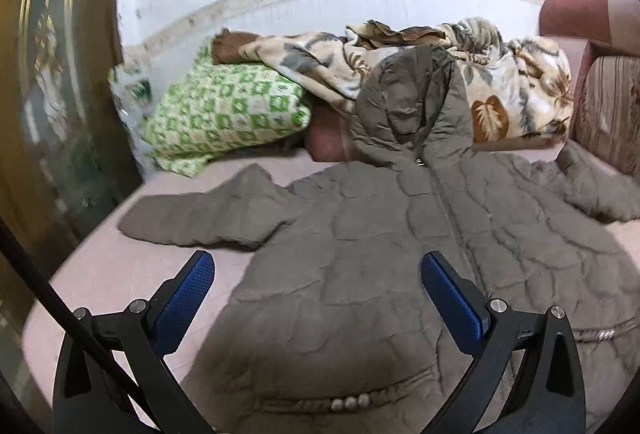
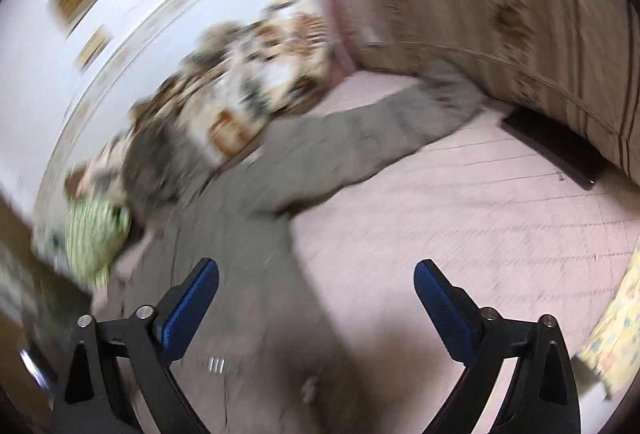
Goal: Fold large clothes
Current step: 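Grasp the jacket sleeve cuff with the right tool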
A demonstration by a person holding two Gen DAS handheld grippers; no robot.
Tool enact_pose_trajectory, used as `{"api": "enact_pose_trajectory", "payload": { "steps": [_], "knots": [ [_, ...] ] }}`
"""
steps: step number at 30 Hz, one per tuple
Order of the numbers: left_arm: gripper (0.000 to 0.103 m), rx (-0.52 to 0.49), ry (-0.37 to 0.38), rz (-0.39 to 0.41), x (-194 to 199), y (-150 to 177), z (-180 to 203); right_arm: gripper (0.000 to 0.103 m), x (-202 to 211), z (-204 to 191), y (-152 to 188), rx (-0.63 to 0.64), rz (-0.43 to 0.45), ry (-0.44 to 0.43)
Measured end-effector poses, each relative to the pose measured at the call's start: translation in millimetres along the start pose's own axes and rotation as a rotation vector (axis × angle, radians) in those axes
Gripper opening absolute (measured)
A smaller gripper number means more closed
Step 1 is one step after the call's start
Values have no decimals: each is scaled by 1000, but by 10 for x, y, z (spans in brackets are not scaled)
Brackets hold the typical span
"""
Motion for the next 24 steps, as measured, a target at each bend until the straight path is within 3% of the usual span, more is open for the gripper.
{"api": "enact_pose_trajectory", "payload": {
  "steps": [5, 10, 18, 24],
  "knots": [
    [103, 30, 2, -14, -182, -52, -108, 71, -498, 779, -491, -237, -36, 143],
    [103, 72, 16, -69, -361, -31, -173, 55, -1081, 1238, -785, -321, -49, 265],
    [103, 66, 4, -84, -460, 21, -131, 55, -1553, 1827, -865, -391, -16, 479],
    [103, 40, 3, -88, -514, 45, -57, 55, -1823, 2144, -949, -362, -5, 508]
  ]
}}
Point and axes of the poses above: each gripper's, at about its wrist camera, not at the fingertips, and x roughly against the way its jaws point, z to its right, y to its underside, the point moved 1 cm from there along -x, roughly the way its jaws point, and after that the axes turned 5 degrees about -y, right-handed, at the moved point
